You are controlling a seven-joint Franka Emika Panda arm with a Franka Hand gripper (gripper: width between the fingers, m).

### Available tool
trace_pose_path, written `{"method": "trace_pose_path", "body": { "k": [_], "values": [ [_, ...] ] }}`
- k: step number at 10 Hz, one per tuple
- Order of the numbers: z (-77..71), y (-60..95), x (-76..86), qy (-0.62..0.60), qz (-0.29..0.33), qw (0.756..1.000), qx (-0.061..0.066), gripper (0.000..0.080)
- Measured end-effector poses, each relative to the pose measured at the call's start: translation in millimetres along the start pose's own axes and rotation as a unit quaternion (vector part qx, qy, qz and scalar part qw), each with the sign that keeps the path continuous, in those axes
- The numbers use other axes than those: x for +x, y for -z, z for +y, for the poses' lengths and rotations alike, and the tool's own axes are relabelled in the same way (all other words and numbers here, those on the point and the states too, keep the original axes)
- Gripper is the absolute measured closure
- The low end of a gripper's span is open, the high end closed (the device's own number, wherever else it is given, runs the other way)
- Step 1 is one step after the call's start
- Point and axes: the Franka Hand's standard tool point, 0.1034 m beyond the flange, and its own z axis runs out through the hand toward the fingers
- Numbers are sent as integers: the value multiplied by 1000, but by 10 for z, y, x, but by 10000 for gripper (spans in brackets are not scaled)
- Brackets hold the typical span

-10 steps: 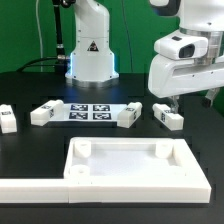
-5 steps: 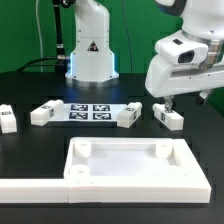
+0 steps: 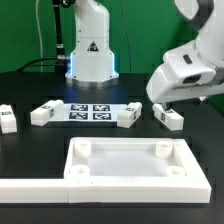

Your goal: Assemble desk

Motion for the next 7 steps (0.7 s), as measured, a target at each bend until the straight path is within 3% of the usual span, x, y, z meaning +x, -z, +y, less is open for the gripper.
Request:
{"method": "trace_pose_path", "body": {
  "k": [1,3,5,7],
  "values": [
    [-12,-155,17,2,-43,999,2,150],
    [-17,-191,4,6,-115,993,4,150],
    [-38,-207,53,2,-108,994,4,150],
    [-167,-413,54,-2,-114,993,-4,150]
  ]
}}
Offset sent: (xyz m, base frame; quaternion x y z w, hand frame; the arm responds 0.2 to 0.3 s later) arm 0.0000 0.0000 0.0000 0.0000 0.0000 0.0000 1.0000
